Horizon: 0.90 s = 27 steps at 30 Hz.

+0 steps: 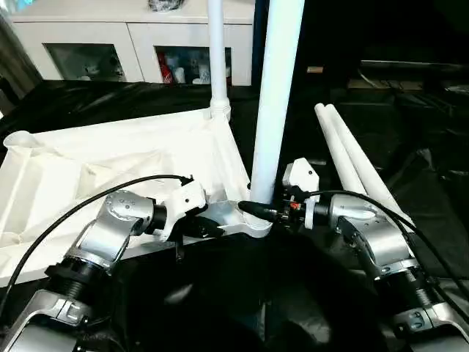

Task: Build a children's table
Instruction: Insert table leg to table base

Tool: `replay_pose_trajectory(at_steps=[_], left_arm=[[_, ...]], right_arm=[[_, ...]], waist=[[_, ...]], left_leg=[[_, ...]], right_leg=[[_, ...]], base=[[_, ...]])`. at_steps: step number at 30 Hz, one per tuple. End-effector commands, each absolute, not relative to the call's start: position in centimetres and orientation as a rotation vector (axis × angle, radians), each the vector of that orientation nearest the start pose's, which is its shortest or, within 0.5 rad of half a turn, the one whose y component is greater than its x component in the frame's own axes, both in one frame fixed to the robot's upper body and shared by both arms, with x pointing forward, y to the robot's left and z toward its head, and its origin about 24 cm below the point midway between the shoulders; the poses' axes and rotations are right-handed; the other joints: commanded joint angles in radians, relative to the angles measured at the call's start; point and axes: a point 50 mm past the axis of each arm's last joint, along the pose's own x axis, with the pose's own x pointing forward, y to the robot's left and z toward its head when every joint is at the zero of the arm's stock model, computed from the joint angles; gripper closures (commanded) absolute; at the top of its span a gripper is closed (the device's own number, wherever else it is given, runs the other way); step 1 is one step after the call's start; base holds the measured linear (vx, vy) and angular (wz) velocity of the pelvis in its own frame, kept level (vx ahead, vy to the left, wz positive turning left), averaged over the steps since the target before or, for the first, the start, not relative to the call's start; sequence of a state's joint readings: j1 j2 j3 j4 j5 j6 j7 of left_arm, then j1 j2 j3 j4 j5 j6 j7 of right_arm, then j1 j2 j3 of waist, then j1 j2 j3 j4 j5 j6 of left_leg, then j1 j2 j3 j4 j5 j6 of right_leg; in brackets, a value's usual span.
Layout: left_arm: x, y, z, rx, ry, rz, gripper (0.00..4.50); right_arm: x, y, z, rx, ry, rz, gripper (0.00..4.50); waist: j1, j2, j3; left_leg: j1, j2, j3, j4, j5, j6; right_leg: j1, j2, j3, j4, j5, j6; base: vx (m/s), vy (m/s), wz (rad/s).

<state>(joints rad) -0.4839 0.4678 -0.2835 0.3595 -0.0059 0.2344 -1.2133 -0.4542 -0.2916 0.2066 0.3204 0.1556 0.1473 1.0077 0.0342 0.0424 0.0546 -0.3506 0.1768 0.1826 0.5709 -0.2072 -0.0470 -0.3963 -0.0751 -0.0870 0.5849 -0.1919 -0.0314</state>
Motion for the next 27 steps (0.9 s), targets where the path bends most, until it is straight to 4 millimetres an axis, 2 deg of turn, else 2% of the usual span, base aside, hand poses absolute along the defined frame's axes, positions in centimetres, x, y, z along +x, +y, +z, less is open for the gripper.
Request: replay_pose_trajectory(at_steps=[1, 3, 5, 8, 9, 10, 11, 12, 14, 15, 16, 18, 20, 22, 26, 27], left_arm=[[30.0, 14.0, 6.8, 0.424, 0.423, -1.365, 4.5], [30.1, 13.9, 6.8, 0.414, 0.419, -1.356, 4.5], [30.3, 13.7, 6.9, 0.394, 0.413, -1.334, 4.5], [30.9, 13.1, 7.0, 0.356, 0.407, -1.269, 4.5], [31.4, 12.5, 6.9, 0.336, 0.403, -1.209, 4.5], [31.4, 12.3, 6.9, 0.333, 0.402, -1.2, 4.5], [32.0, 11.5, 6.8, 0.309, 0.403, -1.126, 4.5], [32.0, 11.5, 6.8, 0.309, 0.403, -1.126, 4.5], [32.6, 10.5, 6.6, 0.289, 0.409, -1.049, 4.5], [32.9, 9.7, 6.4, 0.272, 0.423, -1.005, 4.5], [32.9, 8.9, 6.2, 0.273, 0.435, -0.985, 4.5], [33.0, 8.4, 6.0, 0.276, 0.442, -0.975, 4.5], [33.0, 7.0, 5.7, 0.295, 0.46, -0.957, 4.5], [33.0, 6.7, 5.7, 0.302, 0.463, -0.959, 4.5], [33.2, 7.0, 6.0, 0.315, 0.454, -0.955, 4.5], [33.2, 7.1, 6.0, 0.318, 0.455, -0.954, 4.5]], right_arm=[[28.6, -10.8, 2.6, -0.204, 0.408, 1.232, 2.61], [28.6, -10.8, 2.3, -0.199, 0.408, 1.219, 2.61], [28.7, -10.9, 2.1, -0.182, 0.406, 1.188, 2.61], [29.2, -10.9, 1.3, -0.143, 0.415, 1.055, 2.61], [29.4, -10.8, 0.4, -0.119, 0.44, 0.942, 2.61], [29.4, -10.8, 0.3, -0.116, 0.445, 0.925, 2.61], [29.5, -10.3, -0.6, -0.106, 0.47, 0.833, 2.61], [29.5, -10.3, -0.6, -0.106, 0.47, 0.833, 2.61], [29.7, -9.4, -1.2, -0.081, 0.488, 0.758, 2.61], [30.0, -8.6, -1.3, -0.056, 0.498, 0.707, 2.61], [30.2, -7.6, -1.3, -0.028, 0.505, 0.677, 2.61], [30.4, -6.9, -1.3, -0.013, 0.51, 0.661, 2.61], [30.6, -5.1, -1.2, 0.027, 0.527, 0.635, 2.61], [30.6, -4.6, -1.1, 0.039, 0.529, 0.64, 2.61], [30.7, -4.4, -1.1, 0.035, 0.527, 0.637, 2.61], [30.7, -4.4, -1.1, 0.033, 0.528, 0.635, 2.61]], waist=[[0.003, -0.001, -0.057], [0.003, -0.001, -0.058], [0.002, -0.004, -0.055], [0.0, -0.005, -0.046], [-0.003, -0.006, -0.042], [-0.004, -0.007, -0.037], [-0.007, -0.007, -0.034], [-0.008, -0.011, -0.029], [-0.012, -0.009, -0.028], [-0.011, -0.009, -0.023], [-0.017, -0.009, -0.022], [-0.016, -0.011, -0.023], [-0.021, -0.01, -0.017], [-0.026, -0.008, -0.017], [-0.038, -0.008, -0.016], [-0.038, -0.002, -0.016]], left_leg=[[-0.001, 0.058, -0.019, -0.055, -0.079, 0.089], [-0.002, 0.057, -0.018, -0.054, -0.073, 0.093], [-0.002, 0.058, -0.018, -0.055, -0.083, 0.092], [0.004, 0.058, -0.019, -0.062, -0.149, 0.064], [0.006, 0.058, -0.018, -0.064, -0.17, 0.047], [0.011, 0.056, -0.021, -0.068, -0.221, 0.027], [0.009, 0.054, -0.023, -0.071, -0.24, 0.019], [0.016, 0.054, -0.026, -0.074, -0.274, 0.005], [0.023, 0.052, -0.029, -0.075, -0.319, -0.005], [0.022, 0.051, -0.032, -0.078, -0.327, -0.003], [0.022, 0.051, -0.03, -0.079, -0.337, -0.006], [0.023, 0.048, -0.034, -0.079, -0.35, -0.003], [0.024, 0.047, -0.035, -0.082, -0.378, 0.0], [0.027, 0.045, -0.04, -0.082, -0.409, -0.006], [0.027, 0.045, -0.045, -0.084, -0.452, 0.001], [0.028, 0.046, -0.046, -0.086, -0.464, 0.0]], right_leg=[[0.059, -0.077, 0.059, -0.047, -0.041, -0.258], [0.059, -0.078, 0.059, -0.045, -0.029, -0.262], [0.059, -0.079, 0.059, -0.049, -0.057, -0.259], [0.055, -0.082, 0.06, -0.065, -0.197, -0.237], [0.05, -0.081, 0.063, -0.071, -0.252, -0.223], [0.048, -0.081, 0.06, -0.081, -0.343, -0.202], [0.049, -0.082, 0.059, -0.085, -0.389, -0.187], [0.042, -0.082, 0.058, -0.092, -0.46, -0.159], [0.037, -0.084, 0.059, -0.103, -0.535, -0.123], [0.035, -0.084, 0.059, -0.107, -0.544, -0.115], [0.031, -0.081, 0.059, -0.107, -0.547, -0.111], [0.033, -0.083, 0.056, -0.112, -0.562, -0.095], [0.026, -0.081, 0.054, -0.119, -0.593, -0.083], [0.025, -0.082, 0.05, -0.125, -0.628, -0.065], [0.02, -0.082, 0.047, -0.131, -0.644, -0.053], [0.02, -0.082, 0.045, -0.132, -0.638, -0.052]], base=[[0.0, 0.0, 0.0], [0.0, 0.0, 0.0], [0.0, 0.0, 0.0], [0.0, 0.0, 0.0], [0.0, 0.0, 0.0], [0.0, 0.0, 0.0], [0.0, 0.0, 0.0], [0.0, 0.0, 0.0], [0.0, 0.0, 0.0], [0.0, 0.0, 0.0], [0.0, 0.0, 0.0], [0.0, 0.0, 0.0], [0.0, 0.0, 0.0], [0.0, 0.0, 0.0], [0.0, 0.0, 0.0], [0.0, 0.0, 0.0]])
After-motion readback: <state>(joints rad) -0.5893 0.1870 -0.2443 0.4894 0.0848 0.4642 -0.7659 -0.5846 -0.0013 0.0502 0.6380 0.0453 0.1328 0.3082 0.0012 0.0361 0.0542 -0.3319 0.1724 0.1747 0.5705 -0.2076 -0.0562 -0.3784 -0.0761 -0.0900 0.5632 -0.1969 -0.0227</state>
